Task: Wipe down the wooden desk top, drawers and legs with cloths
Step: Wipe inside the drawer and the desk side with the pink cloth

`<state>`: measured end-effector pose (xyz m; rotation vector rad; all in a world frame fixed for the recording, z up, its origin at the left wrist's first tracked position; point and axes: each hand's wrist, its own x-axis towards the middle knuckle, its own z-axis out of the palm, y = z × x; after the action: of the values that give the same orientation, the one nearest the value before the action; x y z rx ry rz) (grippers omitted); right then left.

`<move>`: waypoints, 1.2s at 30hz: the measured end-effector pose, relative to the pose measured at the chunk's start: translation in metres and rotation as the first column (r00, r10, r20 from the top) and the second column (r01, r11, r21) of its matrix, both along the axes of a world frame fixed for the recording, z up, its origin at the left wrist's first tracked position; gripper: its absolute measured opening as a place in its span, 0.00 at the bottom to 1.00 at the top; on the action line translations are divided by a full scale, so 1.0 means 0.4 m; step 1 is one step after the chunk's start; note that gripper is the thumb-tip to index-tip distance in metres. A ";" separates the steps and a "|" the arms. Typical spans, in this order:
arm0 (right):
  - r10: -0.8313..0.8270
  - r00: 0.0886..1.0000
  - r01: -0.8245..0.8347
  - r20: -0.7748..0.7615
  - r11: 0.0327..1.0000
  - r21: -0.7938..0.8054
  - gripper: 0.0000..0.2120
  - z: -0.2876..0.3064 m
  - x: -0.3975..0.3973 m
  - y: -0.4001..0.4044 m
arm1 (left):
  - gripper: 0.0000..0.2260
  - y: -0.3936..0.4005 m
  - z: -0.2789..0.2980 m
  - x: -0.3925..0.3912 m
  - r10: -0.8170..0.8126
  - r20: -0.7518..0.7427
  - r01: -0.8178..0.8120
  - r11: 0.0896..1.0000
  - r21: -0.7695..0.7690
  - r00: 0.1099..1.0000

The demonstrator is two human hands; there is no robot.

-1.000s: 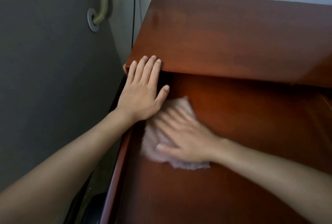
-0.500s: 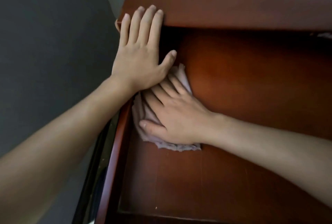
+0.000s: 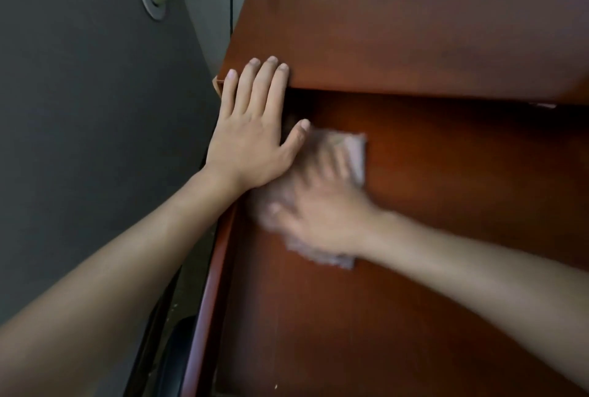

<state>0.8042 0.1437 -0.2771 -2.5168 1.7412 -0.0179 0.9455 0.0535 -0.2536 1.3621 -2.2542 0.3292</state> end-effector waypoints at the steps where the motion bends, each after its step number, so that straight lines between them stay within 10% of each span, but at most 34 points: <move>1: 0.042 0.999 -0.042 0.022 0.999 -0.011 0.42 -0.003 0.069 0.032 | 0.34 0.001 0.000 0.000 -0.003 -0.004 0.003 1.000 -0.003 1.000; 9: 0.634 0.763 -0.637 -0.127 0.770 0.022 0.38 0.029 -0.125 0.268 | 0.32 0.003 0.003 0.005 -0.010 0.010 0.009 0.999 0.053 1.000; 24: 0.360 0.931 -0.360 0.056 0.933 -0.018 0.50 -0.005 0.020 0.271 | 0.29 0.014 0.021 0.004 -0.008 -0.095 0.023 0.987 0.156 0.995; 30: -0.227 0.972 0.234 0.056 0.951 -0.202 0.34 -0.028 -0.155 -0.088 | 0.28 0.020 0.040 0.011 -0.040 -0.289 0.113 0.963 0.244 0.957; 33: -0.394 0.801 0.495 0.450 0.860 -0.128 0.23 -0.004 -0.093 -0.201 | 0.25 0.025 0.055 0.017 -0.054 -0.451 0.204 0.935 0.291 0.891; 36: -0.492 0.318 0.516 0.810 0.807 0.288 0.20 0.051 -0.001 -0.183 | 0.22 0.016 0.094 0.060 -0.075 -0.602 0.321 0.894 0.314 0.795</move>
<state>0.8038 0.0704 -0.2569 -1.2935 1.8462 -1.1415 0.9697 0.0599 -0.2160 1.1683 -1.9571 -0.5945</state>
